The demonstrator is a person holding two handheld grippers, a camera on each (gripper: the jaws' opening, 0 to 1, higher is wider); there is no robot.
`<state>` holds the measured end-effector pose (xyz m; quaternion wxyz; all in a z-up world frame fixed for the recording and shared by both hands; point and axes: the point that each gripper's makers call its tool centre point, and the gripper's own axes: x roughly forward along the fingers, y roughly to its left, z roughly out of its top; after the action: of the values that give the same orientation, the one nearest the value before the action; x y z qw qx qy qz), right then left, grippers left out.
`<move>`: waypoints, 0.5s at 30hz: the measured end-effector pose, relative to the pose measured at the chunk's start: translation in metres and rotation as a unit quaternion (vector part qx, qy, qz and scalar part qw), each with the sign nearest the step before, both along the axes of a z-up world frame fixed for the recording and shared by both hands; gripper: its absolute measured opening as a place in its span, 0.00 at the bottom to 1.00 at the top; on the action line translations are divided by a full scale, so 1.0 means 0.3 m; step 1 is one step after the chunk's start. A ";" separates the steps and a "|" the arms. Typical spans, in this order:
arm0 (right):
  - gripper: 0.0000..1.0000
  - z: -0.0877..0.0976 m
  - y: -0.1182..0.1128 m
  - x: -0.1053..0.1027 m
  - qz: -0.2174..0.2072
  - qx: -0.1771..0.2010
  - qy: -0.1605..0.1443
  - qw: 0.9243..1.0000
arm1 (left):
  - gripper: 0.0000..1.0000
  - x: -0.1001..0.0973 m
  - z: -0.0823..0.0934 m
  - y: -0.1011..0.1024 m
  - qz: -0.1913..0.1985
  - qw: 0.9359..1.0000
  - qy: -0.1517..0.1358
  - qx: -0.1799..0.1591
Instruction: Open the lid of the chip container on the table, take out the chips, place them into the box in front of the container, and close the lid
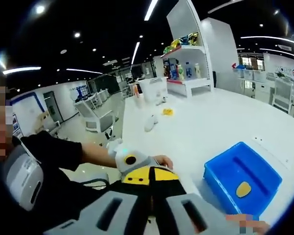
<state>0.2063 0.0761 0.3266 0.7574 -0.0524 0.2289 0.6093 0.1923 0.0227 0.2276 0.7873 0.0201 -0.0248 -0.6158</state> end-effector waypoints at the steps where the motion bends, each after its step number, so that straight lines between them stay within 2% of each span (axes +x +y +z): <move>1: 0.01 0.000 -0.011 0.000 -0.001 0.001 0.000 1.000 | 0.46 0.001 -0.001 -0.009 -0.001 1.000 -0.001 0.000; 7: 0.01 0.002 -0.041 0.001 -0.006 0.007 -0.011 1.000 | 0.45 0.011 -0.002 -0.033 -0.007 1.000 0.000 -0.007; 15: 0.01 0.002 -0.042 0.014 -0.006 0.009 -0.012 1.000 | 0.45 0.020 -0.004 -0.034 -0.007 1.000 -0.001 -0.011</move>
<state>0.2105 0.0633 0.3273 0.7646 -0.0520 0.2144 0.6056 0.1982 0.0125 0.2263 0.7829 0.0120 -0.0320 -0.6212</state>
